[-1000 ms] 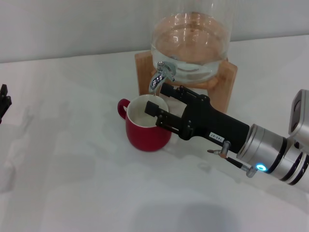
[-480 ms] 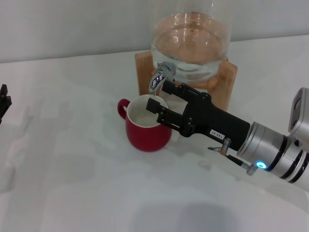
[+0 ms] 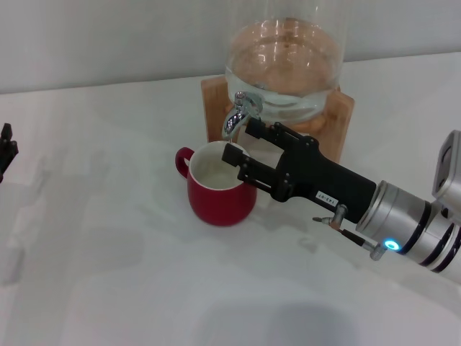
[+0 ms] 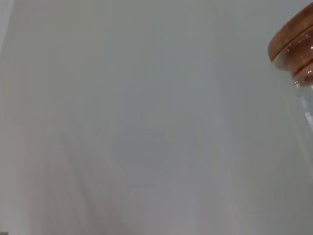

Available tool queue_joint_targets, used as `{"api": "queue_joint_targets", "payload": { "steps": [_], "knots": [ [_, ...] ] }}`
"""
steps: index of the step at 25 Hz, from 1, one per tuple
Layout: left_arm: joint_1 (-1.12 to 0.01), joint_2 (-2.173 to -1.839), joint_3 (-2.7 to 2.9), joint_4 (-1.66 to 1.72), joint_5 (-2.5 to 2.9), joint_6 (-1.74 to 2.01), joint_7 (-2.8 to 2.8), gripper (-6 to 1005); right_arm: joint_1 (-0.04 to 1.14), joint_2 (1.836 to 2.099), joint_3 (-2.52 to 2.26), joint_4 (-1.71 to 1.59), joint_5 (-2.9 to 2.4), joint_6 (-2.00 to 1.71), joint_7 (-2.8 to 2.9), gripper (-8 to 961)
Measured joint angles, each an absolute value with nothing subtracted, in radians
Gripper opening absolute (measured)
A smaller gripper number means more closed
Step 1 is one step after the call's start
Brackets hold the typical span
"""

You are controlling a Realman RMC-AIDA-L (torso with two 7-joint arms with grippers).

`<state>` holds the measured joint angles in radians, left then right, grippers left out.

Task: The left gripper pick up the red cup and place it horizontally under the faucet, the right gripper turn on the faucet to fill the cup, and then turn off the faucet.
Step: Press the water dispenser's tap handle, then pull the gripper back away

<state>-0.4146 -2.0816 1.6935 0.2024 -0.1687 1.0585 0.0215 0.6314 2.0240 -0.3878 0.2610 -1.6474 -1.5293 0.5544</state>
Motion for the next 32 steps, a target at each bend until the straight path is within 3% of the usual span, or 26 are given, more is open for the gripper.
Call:
{"api": "queue_joint_targets", "payload": {
  "steps": [32],
  "knots": [
    [-0.417, -2.082, 1.695, 0.202, -0.167, 1.058, 0.021, 884, 0.613, 2.023, -0.374, 0.258, -1.646, -1.529, 0.555, 720]
  ]
}}
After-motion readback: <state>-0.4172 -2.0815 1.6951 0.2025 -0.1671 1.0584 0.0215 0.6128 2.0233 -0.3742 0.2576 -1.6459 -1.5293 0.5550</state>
